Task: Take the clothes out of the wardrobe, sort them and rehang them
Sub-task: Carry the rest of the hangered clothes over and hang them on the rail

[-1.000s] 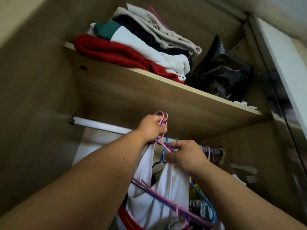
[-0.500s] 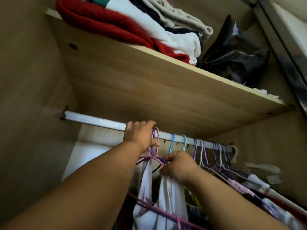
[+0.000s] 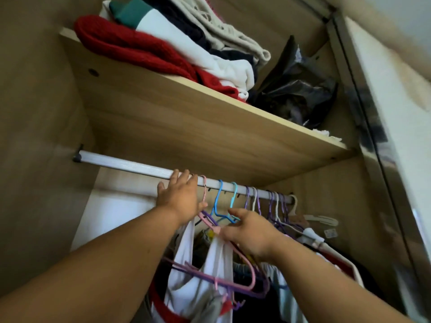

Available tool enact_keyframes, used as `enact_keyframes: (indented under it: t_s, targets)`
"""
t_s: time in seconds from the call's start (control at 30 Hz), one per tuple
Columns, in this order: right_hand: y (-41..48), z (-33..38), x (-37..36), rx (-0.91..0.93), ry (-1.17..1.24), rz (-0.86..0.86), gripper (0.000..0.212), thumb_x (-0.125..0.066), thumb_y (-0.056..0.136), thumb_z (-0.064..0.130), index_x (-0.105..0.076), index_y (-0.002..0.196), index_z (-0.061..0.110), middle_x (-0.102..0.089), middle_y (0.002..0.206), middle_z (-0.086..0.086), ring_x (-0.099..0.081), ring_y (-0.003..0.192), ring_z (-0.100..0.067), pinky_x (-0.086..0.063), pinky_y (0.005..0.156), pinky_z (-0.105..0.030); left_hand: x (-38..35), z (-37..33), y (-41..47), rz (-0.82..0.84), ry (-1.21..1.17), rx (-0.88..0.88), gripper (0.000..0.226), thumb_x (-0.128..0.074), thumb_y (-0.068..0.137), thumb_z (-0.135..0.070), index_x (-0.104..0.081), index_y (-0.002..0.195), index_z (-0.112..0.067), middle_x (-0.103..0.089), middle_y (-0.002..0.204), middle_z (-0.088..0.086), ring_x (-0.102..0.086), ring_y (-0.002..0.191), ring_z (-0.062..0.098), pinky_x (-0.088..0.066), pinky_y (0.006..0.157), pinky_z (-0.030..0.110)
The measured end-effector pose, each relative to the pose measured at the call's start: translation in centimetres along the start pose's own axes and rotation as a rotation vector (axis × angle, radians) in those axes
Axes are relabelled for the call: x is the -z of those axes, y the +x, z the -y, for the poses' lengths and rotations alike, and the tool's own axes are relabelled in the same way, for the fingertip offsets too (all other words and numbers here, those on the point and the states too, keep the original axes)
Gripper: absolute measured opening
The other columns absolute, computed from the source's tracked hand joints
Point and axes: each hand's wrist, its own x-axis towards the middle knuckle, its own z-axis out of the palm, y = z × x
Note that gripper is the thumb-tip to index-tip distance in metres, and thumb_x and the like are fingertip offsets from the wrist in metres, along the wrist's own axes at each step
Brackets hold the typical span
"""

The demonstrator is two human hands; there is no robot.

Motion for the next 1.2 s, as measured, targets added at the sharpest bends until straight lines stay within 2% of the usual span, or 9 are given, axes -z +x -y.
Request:
enact_keyframes:
  t_s: [0.07,0.13,0.23,0.33,0.5,0.73,0.9,1.07,1.2]
  targets:
    - [-3.3,0.1,1.6,0.040,0.059,0.001,0.070,-0.071,0.082,0.031,-0.040,0.141,0.010,-0.070,0.105,-0.003,-0.061,0.080,-0.004,-0.051,0.084,-0.024,0.2,-2.7,-3.7,-0.055,-0.194,-0.039,0.076,-0.059,0.083,-0.050,-0.023,0.147,-0.028,-0.016,0.158,-0.004,-0.007,0.146,0.017,-0.020,0.113,0.050]
    - [-7.2,-0.1,3.3,0.076,0.054,-0.062,0.057,-0.071,0.082,0.028,-0.049,0.133,0.013,-0.070,0.109,-0.006,-0.063,0.089,-0.008,-0.050,0.091,-0.035,0.8,-5.9,-8.1,-0.100,-0.346,-0.120,0.069,-0.061,0.084,-0.041,-0.031,0.145,-0.029,-0.024,0.155,-0.004,-0.014,0.144,0.015,-0.022,0.114,0.046]
    - [-14.9,-1.3,5.4,0.059,-0.301,-0.230,0.061,-0.068,0.080,0.041,-0.045,0.135,0.027,-0.064,0.121,0.003,-0.059,0.111,-0.013,-0.045,0.089,-0.024,1.9,-10.7,-16.3,-0.107,-0.480,-0.302,0.067,-0.061,0.081,-0.038,-0.036,0.142,-0.030,-0.029,0.153,-0.006,-0.017,0.144,0.015,-0.021,0.114,0.046]
    - [-23.9,-3.6,5.7,0.029,-0.737,-0.197,0.084,-0.060,0.081,0.049,-0.015,0.149,0.031,-0.035,0.150,0.006,-0.041,0.132,-0.017,-0.038,0.102,-0.031,2.3,-14.8,-25.0,-0.035,-0.537,-0.443,0.069,-0.055,0.076,-0.041,-0.036,0.142,-0.032,-0.032,0.151,-0.010,-0.021,0.143,0.013,-0.023,0.110,0.044]
    - [-39.4,-6.6,5.7,-0.293,-0.888,-0.019,0.090,-0.058,0.082,0.049,-0.001,0.149,0.035,-0.008,0.158,0.006,-0.016,0.144,-0.016,-0.021,0.114,-0.043,2.1,-21.0,-38.3,0.380,-0.659,-0.442,0.072,-0.055,0.085,-0.042,-0.019,0.147,-0.034,-0.011,0.156,-0.012,-0.010,0.144,0.009,-0.020,0.114,0.039]
    - [-57.5,-4.9,5.7,-0.746,-0.872,0.053,0.085,-0.064,0.078,0.049,-0.014,0.146,0.042,-0.012,0.157,0.005,-0.022,0.141,-0.019,-0.023,0.113,-0.039,5.5,-27.2,-53.1,0.690,-0.832,-0.701,0.071,-0.049,0.087,-0.047,-0.012,0.147,-0.038,0.000,0.158,-0.011,-0.007,0.144,0.008,-0.018,0.116,0.041]
    - [-67.5,0.8,2.9,-1.037,-0.862,-0.029,0.075,-0.059,0.078,0.050,-0.021,0.142,0.043,-0.017,0.154,0.006,-0.025,0.139,-0.019,-0.023,0.113,-0.042,9.0,-28.2,-61.0,0.857,-0.877,-0.879,0.070,-0.047,0.088,-0.043,-0.012,0.147,-0.040,0.002,0.158,-0.013,-0.002,0.145,0.007,-0.008,0.114,0.050]
    - [-75.8,8.9,-2.7,-1.359,-0.848,-0.148,0.076,-0.063,0.075,0.047,-0.026,0.141,0.043,-0.020,0.153,0.006,-0.030,0.137,-0.018,-0.029,0.110,-0.037,12.4,-24.8,-66.4,0.899,-0.942,-1.113,0.075,-0.055,0.081,-0.047,-0.021,0.148,-0.035,-0.016,0.157,-0.007,-0.015,0.143,0.010,-0.016,0.110,0.038]
    - [-80.2,16.6,-9.6,-1.580,-0.824,-0.315,0.073,-0.064,0.076,0.047,-0.029,0.140,0.044,-0.020,0.154,0.004,-0.030,0.137,-0.018,-0.028,0.109,-0.039,16.9,-20.4,-70.5,0.970,-1.035,-1.273,0.075,-0.053,0.079,-0.054,-0.025,0.146,-0.036,-0.025,0.154,-0.010,-0.018,0.142,0.011,-0.021,0.110,0.042]
